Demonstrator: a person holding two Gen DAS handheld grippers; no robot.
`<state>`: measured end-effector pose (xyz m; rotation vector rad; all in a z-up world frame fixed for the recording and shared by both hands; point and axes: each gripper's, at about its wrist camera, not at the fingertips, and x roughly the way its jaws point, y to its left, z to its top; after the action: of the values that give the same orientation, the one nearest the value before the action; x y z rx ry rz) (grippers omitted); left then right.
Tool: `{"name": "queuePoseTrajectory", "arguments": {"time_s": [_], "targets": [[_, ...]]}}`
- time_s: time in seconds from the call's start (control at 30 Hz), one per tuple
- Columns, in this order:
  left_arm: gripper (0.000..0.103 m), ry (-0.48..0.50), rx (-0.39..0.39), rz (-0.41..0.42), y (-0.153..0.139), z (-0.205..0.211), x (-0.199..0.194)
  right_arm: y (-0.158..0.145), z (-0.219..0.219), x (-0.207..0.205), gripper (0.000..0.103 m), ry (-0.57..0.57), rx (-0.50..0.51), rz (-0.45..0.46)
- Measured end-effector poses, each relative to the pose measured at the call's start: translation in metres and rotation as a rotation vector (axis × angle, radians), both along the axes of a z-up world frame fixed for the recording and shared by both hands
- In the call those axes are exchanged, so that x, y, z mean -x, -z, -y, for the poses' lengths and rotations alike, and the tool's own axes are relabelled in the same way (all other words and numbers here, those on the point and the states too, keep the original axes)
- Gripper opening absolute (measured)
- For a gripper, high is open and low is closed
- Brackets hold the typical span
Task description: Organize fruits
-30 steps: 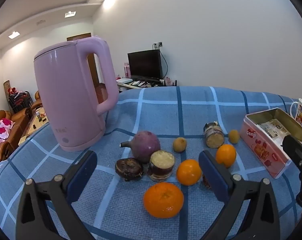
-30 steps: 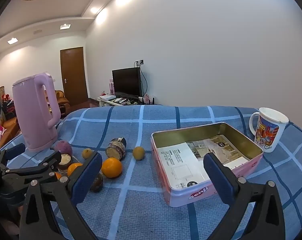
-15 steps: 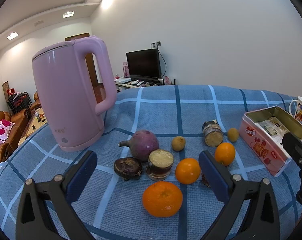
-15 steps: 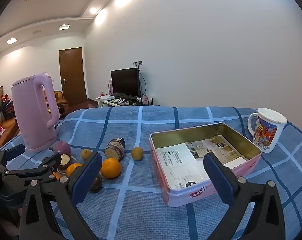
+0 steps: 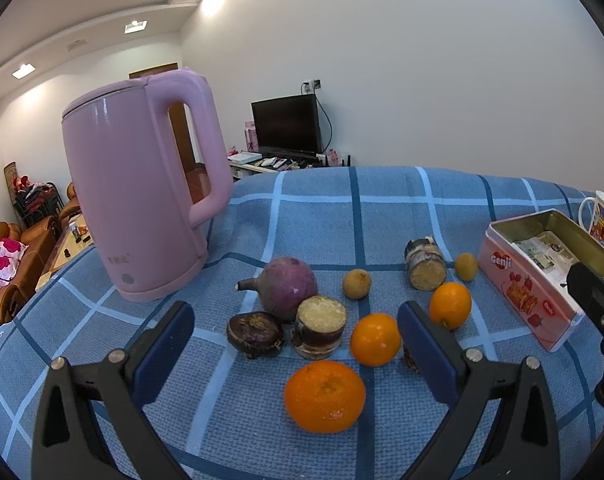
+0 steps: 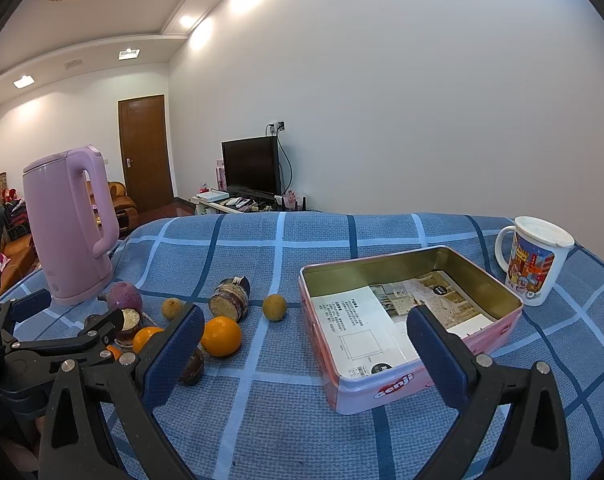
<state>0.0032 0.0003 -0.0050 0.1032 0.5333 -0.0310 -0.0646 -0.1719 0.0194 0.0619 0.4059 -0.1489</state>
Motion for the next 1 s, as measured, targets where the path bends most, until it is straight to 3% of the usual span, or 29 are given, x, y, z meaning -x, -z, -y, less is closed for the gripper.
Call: {"name": "queuePoseTrajectory", "arguments": {"time_s": [1.0], "targets": [[0.103, 0.004, -0.003, -0.008, 0.0017, 0.0015, -0.0003, -0.0006, 0.0014, 0.0, 0.102, 0.002, -0.002, 0.001]]}}
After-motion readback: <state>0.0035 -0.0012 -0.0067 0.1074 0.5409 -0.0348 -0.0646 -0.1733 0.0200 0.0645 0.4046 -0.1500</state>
